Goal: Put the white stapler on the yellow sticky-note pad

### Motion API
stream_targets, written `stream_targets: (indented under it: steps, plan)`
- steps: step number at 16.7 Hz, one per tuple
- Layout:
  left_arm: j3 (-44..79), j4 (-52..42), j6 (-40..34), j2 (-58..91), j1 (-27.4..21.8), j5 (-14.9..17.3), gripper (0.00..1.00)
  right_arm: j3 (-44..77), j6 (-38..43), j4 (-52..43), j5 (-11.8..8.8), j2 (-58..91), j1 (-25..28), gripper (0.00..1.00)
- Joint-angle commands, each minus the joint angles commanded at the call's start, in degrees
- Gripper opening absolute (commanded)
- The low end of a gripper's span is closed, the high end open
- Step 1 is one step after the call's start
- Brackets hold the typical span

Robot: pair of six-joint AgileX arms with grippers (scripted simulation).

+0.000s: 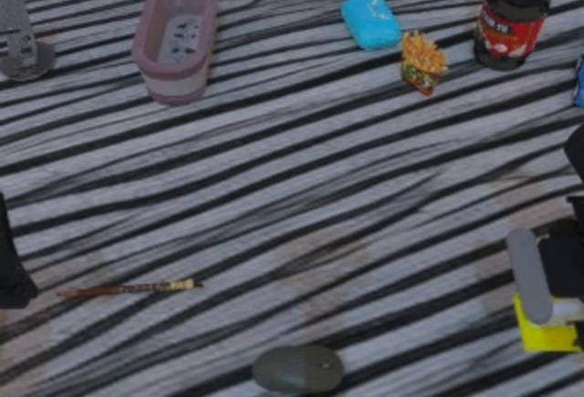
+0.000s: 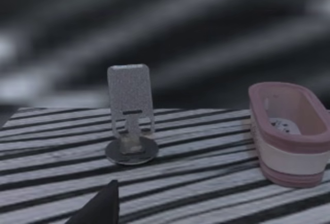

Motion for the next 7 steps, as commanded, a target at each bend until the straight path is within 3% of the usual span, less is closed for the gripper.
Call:
stream_targets:
  steps: [2,7]
  plan:
    - [0.0,0.0,0.0,0.0,0.0,0.0,1.0,0.0,0.0,0.0,0.0,0.0,0.0,1.0]
    - [0.0,0.0,0.0,0.0,0.0,0.0,1.0,0.0,0.0,0.0,0.0,0.0,0.0,1.0]
